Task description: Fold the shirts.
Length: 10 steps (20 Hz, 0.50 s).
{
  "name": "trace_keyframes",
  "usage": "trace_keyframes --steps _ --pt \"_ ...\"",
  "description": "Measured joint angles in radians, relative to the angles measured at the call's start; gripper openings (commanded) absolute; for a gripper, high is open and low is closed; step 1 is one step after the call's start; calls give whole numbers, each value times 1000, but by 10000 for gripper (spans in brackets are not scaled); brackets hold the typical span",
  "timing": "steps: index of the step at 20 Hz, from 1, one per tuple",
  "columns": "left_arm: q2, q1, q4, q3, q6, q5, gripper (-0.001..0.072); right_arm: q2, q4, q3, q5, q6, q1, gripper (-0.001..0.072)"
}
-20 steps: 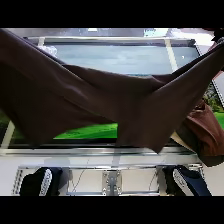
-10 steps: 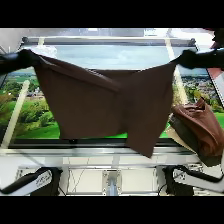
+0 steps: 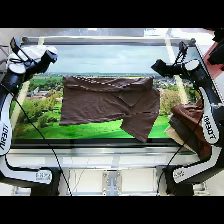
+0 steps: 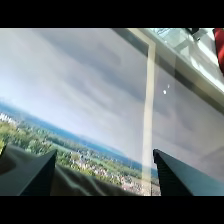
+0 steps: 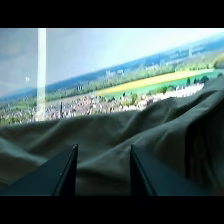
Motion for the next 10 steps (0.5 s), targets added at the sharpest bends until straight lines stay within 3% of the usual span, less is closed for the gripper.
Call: trace_keyframes --steps 4,6,10 --pt "66 30 -15 87 130 -84 691 67 -91 34 68 6 -53 391" --pt "112 59 23 106 162 -220 487 116 -168 40 182 18 -92 391" --pt "159 109 123 96 187 -523 472 224 -271 -24 395 31 -144 392"
